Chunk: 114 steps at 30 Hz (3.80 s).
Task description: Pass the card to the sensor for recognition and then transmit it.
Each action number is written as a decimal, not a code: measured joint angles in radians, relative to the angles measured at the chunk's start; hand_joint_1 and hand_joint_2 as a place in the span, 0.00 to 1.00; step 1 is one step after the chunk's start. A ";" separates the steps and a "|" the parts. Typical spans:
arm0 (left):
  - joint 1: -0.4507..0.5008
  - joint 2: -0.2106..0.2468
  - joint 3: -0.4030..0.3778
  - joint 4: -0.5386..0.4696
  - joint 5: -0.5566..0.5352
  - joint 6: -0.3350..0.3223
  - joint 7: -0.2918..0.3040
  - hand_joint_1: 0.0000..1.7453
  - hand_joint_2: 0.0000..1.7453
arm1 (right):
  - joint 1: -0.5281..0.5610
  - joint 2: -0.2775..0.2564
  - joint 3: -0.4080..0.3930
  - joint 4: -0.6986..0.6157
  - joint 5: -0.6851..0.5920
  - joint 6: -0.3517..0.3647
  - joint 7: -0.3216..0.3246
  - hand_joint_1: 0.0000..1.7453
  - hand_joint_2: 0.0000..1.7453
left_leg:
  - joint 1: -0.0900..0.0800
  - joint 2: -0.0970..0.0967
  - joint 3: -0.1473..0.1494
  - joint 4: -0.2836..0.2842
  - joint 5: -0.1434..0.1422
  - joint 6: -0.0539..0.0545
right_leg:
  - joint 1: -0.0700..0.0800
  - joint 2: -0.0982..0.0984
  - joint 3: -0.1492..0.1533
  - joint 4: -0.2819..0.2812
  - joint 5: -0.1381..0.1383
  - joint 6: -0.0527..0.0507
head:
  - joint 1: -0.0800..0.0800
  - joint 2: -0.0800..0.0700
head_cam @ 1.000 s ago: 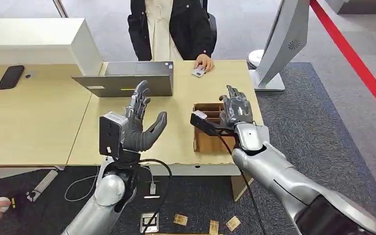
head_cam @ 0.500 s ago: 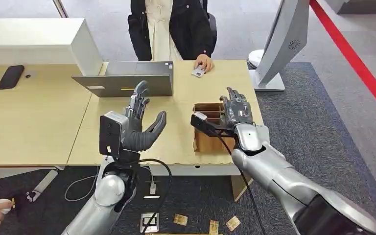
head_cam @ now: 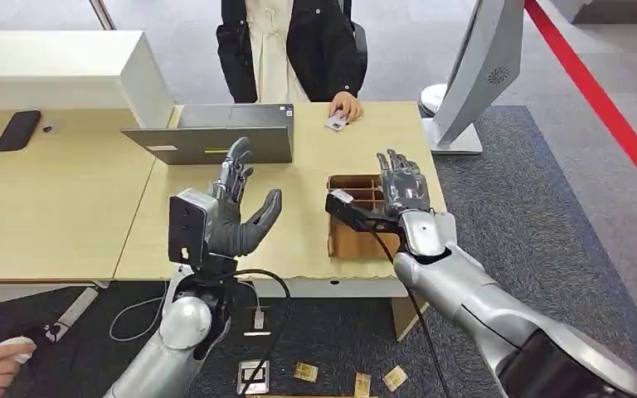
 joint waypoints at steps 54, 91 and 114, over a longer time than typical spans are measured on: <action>0.050 0.018 0.005 -0.032 -0.044 -0.027 0.015 0.00 1.00 | -0.052 -0.013 0.016 0.087 0.002 0.059 0.050 1.00 1.00 | 0.000 0.000 0.000 0.000 0.000 0.000 | 0.000 0.000 0.000 0.000 0.000 0.000 | 0.000 0.000; 0.040 -0.003 0.005 -0.005 -0.031 -0.067 -0.013 0.00 1.00 | -0.109 -0.032 0.005 0.030 0.032 -0.154 0.045 1.00 1.00 | 0.000 0.000 0.000 0.000 0.000 0.000 | 0.000 0.000 0.000 0.000 0.000 0.000 | 0.000 0.000; 0.006 -0.029 0.001 0.051 0.005 -0.121 -0.057 0.00 1.00 | -0.195 -0.064 -0.003 -0.100 0.056 -0.029 0.009 1.00 1.00 | 0.000 0.001 0.000 0.000 0.000 0.000 | 0.000 0.001 0.000 0.000 0.000 0.000 | 0.000 0.000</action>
